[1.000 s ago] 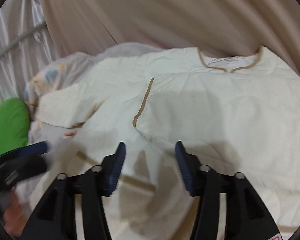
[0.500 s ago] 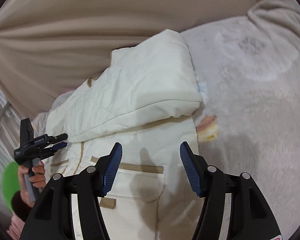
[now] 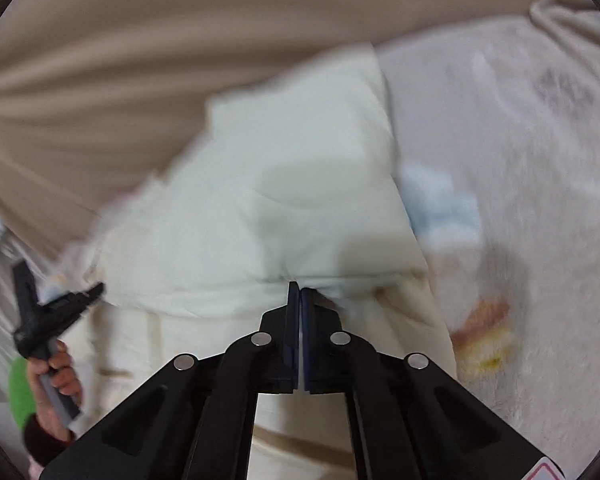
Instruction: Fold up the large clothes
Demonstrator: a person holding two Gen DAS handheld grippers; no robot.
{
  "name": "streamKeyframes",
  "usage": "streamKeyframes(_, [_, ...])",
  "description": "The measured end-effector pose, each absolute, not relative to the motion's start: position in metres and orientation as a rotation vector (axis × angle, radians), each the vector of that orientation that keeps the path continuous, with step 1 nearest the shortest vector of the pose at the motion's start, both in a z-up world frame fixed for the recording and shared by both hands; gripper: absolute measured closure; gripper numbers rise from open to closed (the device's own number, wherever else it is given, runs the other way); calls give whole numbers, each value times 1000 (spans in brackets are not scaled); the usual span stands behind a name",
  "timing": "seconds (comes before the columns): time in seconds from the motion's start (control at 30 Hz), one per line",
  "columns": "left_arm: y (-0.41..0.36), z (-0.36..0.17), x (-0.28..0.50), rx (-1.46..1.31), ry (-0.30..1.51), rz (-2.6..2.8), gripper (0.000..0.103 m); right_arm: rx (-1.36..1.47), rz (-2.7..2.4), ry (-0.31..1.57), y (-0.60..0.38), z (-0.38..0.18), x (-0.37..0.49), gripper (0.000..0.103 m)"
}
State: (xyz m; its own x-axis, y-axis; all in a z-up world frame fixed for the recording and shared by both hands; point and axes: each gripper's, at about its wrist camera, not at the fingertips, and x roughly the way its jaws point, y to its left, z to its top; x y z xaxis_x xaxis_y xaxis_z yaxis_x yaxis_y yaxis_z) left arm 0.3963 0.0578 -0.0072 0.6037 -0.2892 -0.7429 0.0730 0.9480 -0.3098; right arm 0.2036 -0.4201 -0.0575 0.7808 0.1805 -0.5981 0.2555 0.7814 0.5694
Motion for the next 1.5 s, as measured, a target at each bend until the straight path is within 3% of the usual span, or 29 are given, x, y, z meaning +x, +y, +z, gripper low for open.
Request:
streamKeyframes(0.2, [55,-15,392,-278,843,-236,97,571,-113,558,-425,-25,166,103])
streamKeyframes(0.33, [50,-16,387,-249,804,-223,95,532,-242,569,-438,-24,166,103])
streamKeyframes(0.5, [53,-15,382,-216,785,-209,95,497,-177,442,-423,23,161,103])
streamKeyframes(0.63, [53,-17,382,-220,778,-213,94,389,-160,546,-398,16,208,103])
streamKeyframes(0.73, [59,-18,379,-227,778,-230,92,316,-241,713,-404,-29,244,103])
streamKeyframes(0.93, [58,-18,378,-203,773,-219,92,330,-217,594,-401,8,225,103])
streamKeyframes(1.0, [60,-18,377,-214,773,-222,92,262,-294,660,-406,-8,239,103])
streamKeyframes(1.07, [66,-18,374,-243,772,-244,86,253,-306,713,-413,-33,247,103])
streamKeyframes(1.23, [113,1,346,-344,743,-205,71,291,-305,675,-412,-9,207,103])
streamKeyframes(1.4, [213,20,314,-397,699,21,38,213,-233,658,-380,1,138,94])
streamKeyframes(1.5, [293,14,300,-512,717,187,35,221,-160,673,-362,-12,98,91])
